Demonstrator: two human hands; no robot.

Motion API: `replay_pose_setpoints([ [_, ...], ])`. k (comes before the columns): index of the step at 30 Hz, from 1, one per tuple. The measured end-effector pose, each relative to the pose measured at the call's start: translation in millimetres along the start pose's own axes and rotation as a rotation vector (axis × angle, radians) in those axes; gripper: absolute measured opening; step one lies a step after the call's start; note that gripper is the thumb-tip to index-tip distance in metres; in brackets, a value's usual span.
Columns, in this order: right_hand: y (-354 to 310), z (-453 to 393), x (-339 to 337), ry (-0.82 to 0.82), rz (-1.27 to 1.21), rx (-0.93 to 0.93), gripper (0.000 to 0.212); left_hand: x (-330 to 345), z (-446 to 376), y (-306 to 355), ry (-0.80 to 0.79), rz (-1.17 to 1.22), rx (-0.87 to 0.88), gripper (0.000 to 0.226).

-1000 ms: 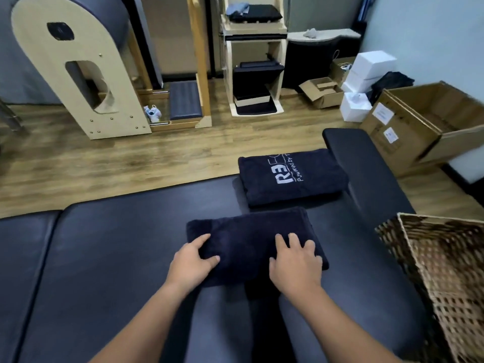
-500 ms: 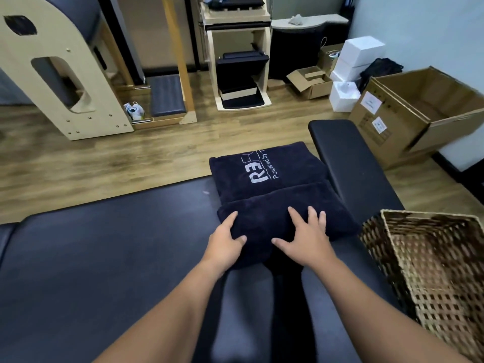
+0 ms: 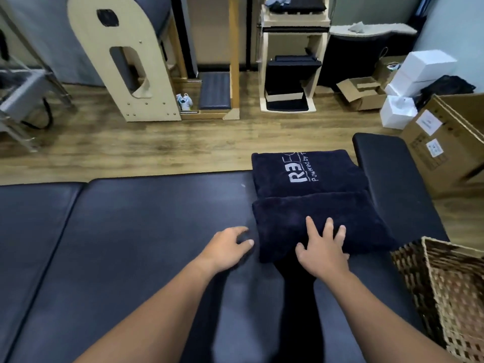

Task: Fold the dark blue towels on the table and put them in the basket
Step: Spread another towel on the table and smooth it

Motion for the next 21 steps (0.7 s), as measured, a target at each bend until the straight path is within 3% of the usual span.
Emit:
replay_pose_setpoints([
  [5,-61.2,49.6,38.1,-0.067,0.117,-0.187,0.092,-27.1,66.8,-85.1,0.128,0.057,-0.189,0.047],
  [9,-121.6,96.1,72.0,-0.076,0.205,-0.452,0.07,-35.8,147.1,-164.5,0.232,0.16,-0.346,0.041],
  [15,-203.6,191.8,155.2,-0.437,0.175,-0.728,0.057,-5.6,290.4,-266.0,0.391,0.299,-0.53,0.029],
  [21,-250.9,311.4,216.2,-0.741,0.271,-0.852,0.045,55.6,426.5,-337.8,0.47,0.572,-0.642,0.045],
])
Point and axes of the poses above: each hand's wrist, its own z-axis away from the middle knuckle, its own x-axis out of the palm, y = z × x, the point moved 3 cm from there along -z, towards the middle knuckle, and after that the axes turned 5 degrees about -z, right-handed, at the moved point
